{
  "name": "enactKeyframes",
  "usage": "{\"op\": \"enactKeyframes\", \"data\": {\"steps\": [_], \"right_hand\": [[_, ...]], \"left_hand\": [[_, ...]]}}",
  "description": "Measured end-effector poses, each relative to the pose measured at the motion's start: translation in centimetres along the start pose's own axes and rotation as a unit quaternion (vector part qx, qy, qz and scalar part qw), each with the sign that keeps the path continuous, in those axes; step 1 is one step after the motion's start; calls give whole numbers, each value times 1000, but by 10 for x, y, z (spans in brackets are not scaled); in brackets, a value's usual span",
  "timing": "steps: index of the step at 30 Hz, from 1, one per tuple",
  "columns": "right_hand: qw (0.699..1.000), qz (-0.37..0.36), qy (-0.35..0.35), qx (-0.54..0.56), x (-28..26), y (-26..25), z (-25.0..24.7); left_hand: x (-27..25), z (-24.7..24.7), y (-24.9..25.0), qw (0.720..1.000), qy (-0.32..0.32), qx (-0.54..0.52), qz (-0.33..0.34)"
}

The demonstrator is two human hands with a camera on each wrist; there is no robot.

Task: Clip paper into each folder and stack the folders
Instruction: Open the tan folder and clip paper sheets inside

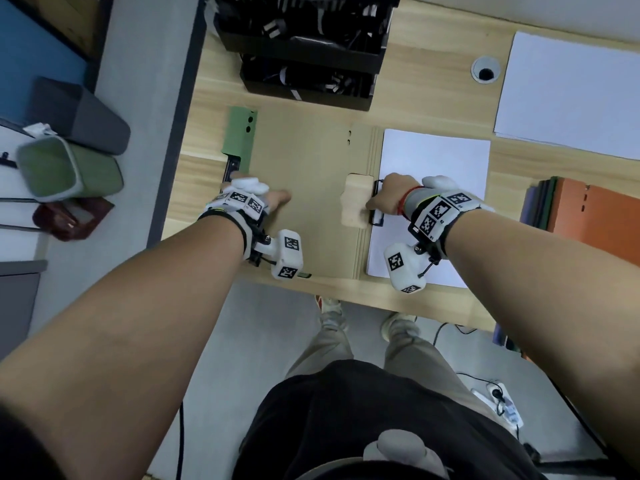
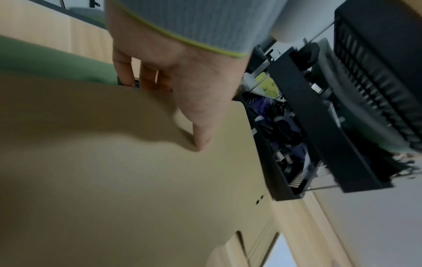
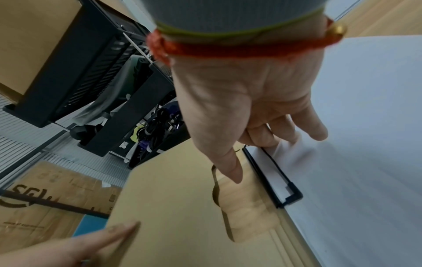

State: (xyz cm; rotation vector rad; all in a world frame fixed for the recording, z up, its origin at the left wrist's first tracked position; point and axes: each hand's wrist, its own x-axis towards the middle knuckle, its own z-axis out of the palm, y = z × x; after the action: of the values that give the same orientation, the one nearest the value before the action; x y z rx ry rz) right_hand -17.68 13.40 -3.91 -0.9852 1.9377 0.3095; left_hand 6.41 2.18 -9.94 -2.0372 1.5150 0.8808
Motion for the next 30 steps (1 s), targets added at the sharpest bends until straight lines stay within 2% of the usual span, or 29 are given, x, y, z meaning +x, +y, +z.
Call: {"op": "enactKeyframes", "data": {"steps": [1, 3, 4, 8, 13, 16, 19, 22, 25, 27, 30], "right_hand": [[1000, 4, -1, 2, 1, 0, 1], [1000, 12, -4, 11, 0, 0, 4], [1000, 17, -5, 18, -2, 0, 3], [997, 29, -41, 50, -8, 12, -8], [973, 8, -99, 206, -28, 38, -30], [956, -28, -109, 269, -53, 48, -55], [939, -49, -100, 325, -77, 72, -79], [912, -45, -71, 401, -90, 98, -96], [888, -44, -31, 457, -96, 112, -102], [887, -21, 8, 460, -95, 129, -103], [906, 41, 46, 419, -84, 157, -94]], "left_hand": [[-10, -10, 2, 1000, -15, -2, -12], [-40, -38, 7, 1000, 0, 6, -13], [-50, -51, 11, 1000, 19, 5, 6], [-84, -84, 40, 996, 23, -36, 84], [-134, -92, 85, 981, -84, -28, 173], [-162, -87, 111, 970, -145, -38, 191], [-203, -70, 148, 962, -140, -75, 224], [-234, -51, 176, 960, -152, -98, 216], [-235, -33, 186, 956, -175, -88, 219], [-228, -16, 194, 957, -188, -75, 209], [-217, 12, 200, 967, -155, -39, 200]]}}
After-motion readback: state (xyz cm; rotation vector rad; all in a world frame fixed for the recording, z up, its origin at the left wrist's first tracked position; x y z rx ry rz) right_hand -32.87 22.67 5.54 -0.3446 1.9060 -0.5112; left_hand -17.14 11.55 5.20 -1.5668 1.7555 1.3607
